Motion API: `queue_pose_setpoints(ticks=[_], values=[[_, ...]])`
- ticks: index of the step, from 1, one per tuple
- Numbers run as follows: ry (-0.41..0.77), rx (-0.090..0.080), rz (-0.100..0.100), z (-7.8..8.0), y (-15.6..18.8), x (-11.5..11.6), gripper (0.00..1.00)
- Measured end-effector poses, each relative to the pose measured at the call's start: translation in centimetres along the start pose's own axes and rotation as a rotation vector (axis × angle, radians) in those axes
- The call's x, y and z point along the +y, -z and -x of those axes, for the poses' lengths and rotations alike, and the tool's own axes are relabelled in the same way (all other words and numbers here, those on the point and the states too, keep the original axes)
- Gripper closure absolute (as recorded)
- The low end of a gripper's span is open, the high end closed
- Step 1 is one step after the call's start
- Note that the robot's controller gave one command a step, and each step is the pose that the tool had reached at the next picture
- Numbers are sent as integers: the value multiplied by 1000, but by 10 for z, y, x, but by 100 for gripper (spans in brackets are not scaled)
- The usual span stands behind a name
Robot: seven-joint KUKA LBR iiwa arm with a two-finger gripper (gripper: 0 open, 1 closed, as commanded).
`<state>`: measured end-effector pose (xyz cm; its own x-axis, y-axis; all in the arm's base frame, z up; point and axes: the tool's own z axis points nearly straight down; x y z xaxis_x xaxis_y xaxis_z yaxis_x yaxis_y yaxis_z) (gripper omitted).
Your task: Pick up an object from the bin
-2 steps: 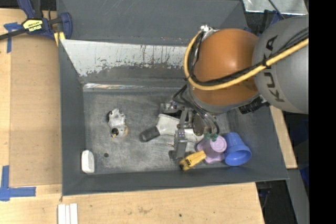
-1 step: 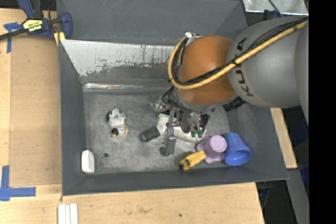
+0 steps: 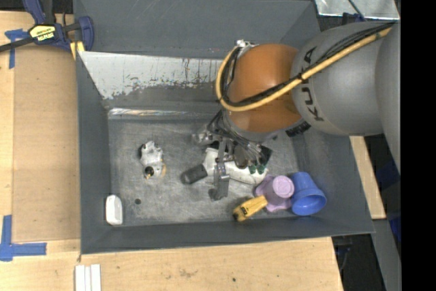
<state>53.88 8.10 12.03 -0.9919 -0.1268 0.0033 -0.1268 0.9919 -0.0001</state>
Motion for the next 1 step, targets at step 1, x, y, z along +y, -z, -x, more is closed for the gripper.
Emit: queue_pose_setpoints(ticks=[1], values=[[-100,-9,1,5,14,-1,0]])
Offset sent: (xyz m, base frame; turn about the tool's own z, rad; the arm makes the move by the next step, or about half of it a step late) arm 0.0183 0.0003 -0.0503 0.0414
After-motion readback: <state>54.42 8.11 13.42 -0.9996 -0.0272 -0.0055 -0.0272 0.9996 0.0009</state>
